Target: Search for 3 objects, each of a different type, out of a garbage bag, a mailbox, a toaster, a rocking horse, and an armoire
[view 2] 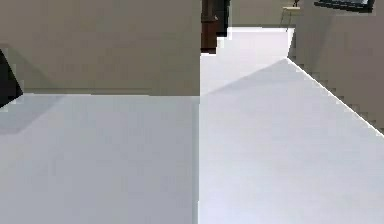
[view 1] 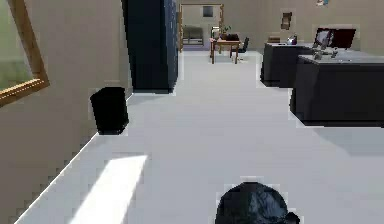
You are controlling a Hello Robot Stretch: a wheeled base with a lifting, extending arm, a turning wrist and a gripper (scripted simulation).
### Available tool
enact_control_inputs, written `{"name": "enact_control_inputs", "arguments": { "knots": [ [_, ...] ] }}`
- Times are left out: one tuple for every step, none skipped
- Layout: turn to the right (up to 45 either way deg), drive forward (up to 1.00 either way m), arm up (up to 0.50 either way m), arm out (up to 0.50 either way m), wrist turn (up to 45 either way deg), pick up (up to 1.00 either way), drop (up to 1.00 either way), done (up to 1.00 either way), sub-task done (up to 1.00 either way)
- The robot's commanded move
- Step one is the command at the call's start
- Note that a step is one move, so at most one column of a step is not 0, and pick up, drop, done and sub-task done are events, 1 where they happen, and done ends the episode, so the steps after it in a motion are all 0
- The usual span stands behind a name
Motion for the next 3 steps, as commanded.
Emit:
{"name": "enact_control_inputs", "arguments": {
  "knots": [
    [21.0, 0.0, 0.0, 0.0, 0.0, 0.0, 0.0, 0.0, 0.0],
    [0.0, 0.0, 0.0, 0.0, 0.0, 0.0, 0.0, 0.0, 1.0],
    [-45.0, 0.0, 0.0, 0.0, 0.0, 0.0, 0.0, 0.0, 0.0]
  ]
}}
